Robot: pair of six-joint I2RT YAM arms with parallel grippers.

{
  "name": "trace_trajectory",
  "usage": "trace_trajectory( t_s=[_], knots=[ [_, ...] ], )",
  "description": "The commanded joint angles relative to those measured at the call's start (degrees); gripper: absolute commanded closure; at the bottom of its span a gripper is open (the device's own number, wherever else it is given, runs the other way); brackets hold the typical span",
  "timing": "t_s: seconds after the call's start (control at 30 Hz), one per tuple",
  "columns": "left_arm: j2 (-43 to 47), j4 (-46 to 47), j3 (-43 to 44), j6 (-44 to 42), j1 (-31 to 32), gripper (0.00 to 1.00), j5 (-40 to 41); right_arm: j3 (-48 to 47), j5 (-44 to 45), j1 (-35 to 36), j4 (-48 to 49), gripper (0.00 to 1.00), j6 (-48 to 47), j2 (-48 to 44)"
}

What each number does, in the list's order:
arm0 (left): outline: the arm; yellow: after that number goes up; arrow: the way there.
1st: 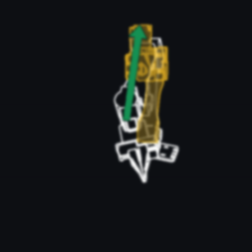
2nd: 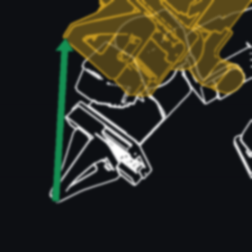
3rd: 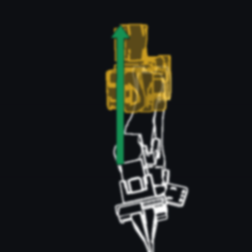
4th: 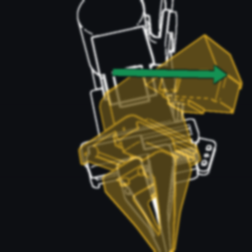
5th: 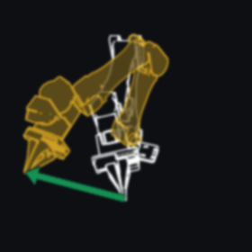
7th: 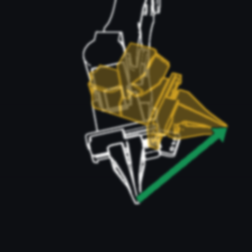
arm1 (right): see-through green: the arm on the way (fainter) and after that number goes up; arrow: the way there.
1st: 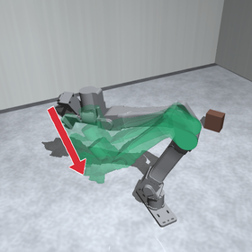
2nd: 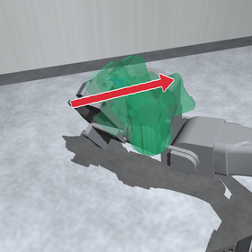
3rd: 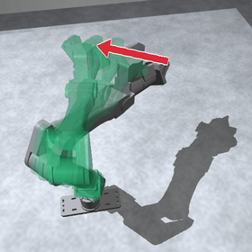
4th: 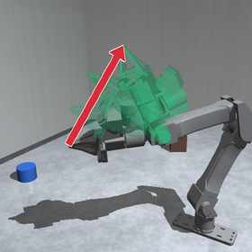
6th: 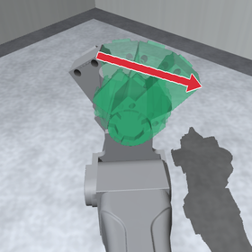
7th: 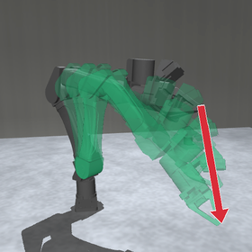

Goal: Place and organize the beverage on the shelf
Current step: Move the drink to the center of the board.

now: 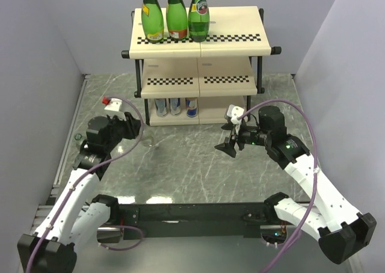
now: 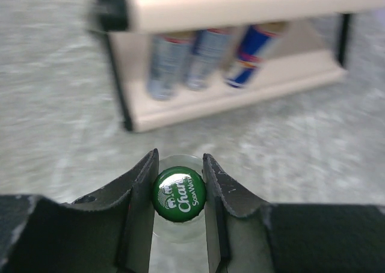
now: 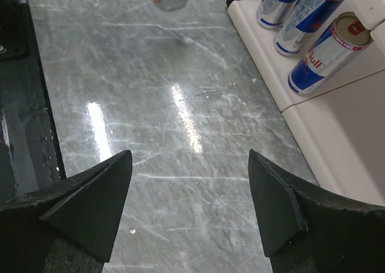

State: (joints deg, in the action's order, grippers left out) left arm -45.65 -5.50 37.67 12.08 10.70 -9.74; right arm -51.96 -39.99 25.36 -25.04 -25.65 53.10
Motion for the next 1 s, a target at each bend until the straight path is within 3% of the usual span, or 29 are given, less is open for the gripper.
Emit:
trace_trajectory(
  t_s=[0.0,0.17,0.4,0.7,0.97],
  knots=[
    [2.7,8.4,1.0,6.0,5.2,0.99,-2.6,-0.7,1.0,0.0,1.0,0.16,-1.2,-1.0],
    [-1.8,11.8,2.0,10.0,16.8,0.99,1.2,-0.5,1.6,-0.8,1.3,0.16,-1.5,-0.5],
    [-14.3,16.1,8.7,8.0,35.4,0.99,15.7,-0.2,1.5,-3.0,1.4,0.16,-1.5,0.2],
    [-27.9,21.5,16.0,5.2,43.0,0.99,20.3,-0.2,0.3,-5.1,1.2,0.16,-1.6,1.1],
    [-36.7,20.9,21.6,3.6,44.5,0.99,21.7,-0.2,-0.1,-5.4,1.1,0.16,-1.6,1.3]
  ],
)
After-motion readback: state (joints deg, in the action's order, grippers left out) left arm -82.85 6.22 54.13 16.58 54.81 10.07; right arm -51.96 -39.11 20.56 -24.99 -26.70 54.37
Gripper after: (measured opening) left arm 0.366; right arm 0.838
